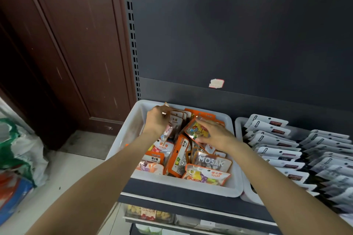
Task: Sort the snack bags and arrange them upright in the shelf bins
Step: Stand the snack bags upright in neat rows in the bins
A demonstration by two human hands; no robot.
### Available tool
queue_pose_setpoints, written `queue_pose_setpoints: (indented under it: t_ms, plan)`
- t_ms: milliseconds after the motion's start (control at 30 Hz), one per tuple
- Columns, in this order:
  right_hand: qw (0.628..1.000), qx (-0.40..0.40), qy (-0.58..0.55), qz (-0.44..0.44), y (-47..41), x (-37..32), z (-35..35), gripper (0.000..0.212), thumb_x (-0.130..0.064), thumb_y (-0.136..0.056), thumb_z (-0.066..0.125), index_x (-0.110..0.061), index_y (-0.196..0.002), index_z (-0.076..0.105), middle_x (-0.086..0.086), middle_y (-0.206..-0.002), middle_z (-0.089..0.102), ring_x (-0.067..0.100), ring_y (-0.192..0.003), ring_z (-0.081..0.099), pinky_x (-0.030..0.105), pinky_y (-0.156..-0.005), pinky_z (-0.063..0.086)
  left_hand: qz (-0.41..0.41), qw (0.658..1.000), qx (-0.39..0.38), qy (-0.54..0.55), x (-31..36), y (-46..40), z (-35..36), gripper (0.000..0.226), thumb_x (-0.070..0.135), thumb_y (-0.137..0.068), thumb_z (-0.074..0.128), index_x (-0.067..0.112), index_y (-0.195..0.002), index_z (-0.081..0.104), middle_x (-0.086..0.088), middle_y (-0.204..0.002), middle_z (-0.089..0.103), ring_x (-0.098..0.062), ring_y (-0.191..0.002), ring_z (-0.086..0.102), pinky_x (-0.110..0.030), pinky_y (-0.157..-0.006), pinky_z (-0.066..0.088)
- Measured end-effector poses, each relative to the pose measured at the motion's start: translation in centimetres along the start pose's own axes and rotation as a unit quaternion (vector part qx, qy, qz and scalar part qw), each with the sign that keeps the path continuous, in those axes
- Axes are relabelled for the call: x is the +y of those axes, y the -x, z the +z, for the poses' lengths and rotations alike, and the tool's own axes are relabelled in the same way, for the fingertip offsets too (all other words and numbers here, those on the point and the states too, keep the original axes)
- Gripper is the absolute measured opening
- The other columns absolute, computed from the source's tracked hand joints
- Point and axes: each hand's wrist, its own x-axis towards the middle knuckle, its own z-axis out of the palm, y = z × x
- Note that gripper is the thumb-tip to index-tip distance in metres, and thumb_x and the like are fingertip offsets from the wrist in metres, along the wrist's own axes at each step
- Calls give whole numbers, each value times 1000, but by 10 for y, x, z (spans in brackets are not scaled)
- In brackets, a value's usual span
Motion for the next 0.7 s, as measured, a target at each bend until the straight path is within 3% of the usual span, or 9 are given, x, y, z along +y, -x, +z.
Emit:
queue_pose_setpoints:
  t_ms: [100, 200, 300, 400, 467, 533, 633, 700]
  plan:
    - [997, 7, 61, 41, -9, -8, 2, 58, -28, -88, 64, -29, -141, 39, 0, -148, 38, 21, -133, 39, 35, -104, 39, -39, 998, 19, 53, -3, -5, -8, 24, 8, -94, 53, 11, -110, 70, -9, -109, 69, -24, -100, 64, -21, -84, 48]
    - [994, 68, -90, 8, -16, -32, -1, 58, -27, -88, 65, -26, -141, 40, -1, -145, 41, 19, -129, 44, 32, -101, 40, -74, 983, 8, 169, -5, -8, -14, 21, 3, -91, 59, 9, -109, 68, -10, -107, 69, -25, -92, 66, -37, -85, 56]
    - [973, 38, -219, -52, -24, -70, -1, 66, -28, -82, 71, -25, -141, 41, -3, -140, 49, 18, -127, 47, 33, -103, 39, -66, 976, -20, 204, -2, -10, -18, 27, -1, -89, 60, 7, -114, 62, -13, -105, 67, -25, -90, 64, -44, -84, 56]
    - [979, 130, -159, -21, -42, -87, 11, 35, -19, -89, 64, -21, -123, 59, 1, -119, 65, 21, -110, 60, 37, -92, 50, -38, 975, -77, 204, -4, -10, -24, 40, 0, -89, 59, 7, -128, 54, -14, -118, 62, -25, -101, 62, -32, -90, 51]
    - [971, 180, -153, 19, -50, -87, 15, 28, -11, -92, 58, -15, -120, 63, 5, -117, 66, 21, -107, 62, 35, -89, 52, -2, 988, -85, 126, -15, -13, -30, 46, 4, -90, 60, 11, -134, 49, -10, -130, 57, -24, -116, 56, -23, -92, 44]
    - [971, 194, -138, 5, -53, -87, 18, 27, -10, -92, 57, -13, -118, 64, 5, -118, 66, 20, -107, 62, 33, -87, 52, 48, 995, -88, -25, -30, -16, -37, 60, 11, -88, 63, 20, -142, 38, -4, -141, 46, -23, -130, 43, -26, -101, 36]
    - [979, 170, -109, -32, -58, -86, 24, 23, -11, -91, 60, -16, -112, 67, 3, -120, 64, 19, -110, 59, 28, -89, 46, 105, 958, -143, -226, -43, -21, -47, 75, 25, -85, 67, 28, -147, 25, 2, -148, 34, -22, -138, 27, -37, -110, 27]
    - [982, 147, -113, -29, -61, -81, 24, 25, -11, -88, 63, -17, -112, 67, 3, -124, 59, 19, -117, 53, 24, -91, 37, 105, 928, -180, -308, -45, -23, -47, 65, 28, -91, 58, 28, -147, 25, -3, -140, 44, -25, -132, 36, -36, -108, 28]
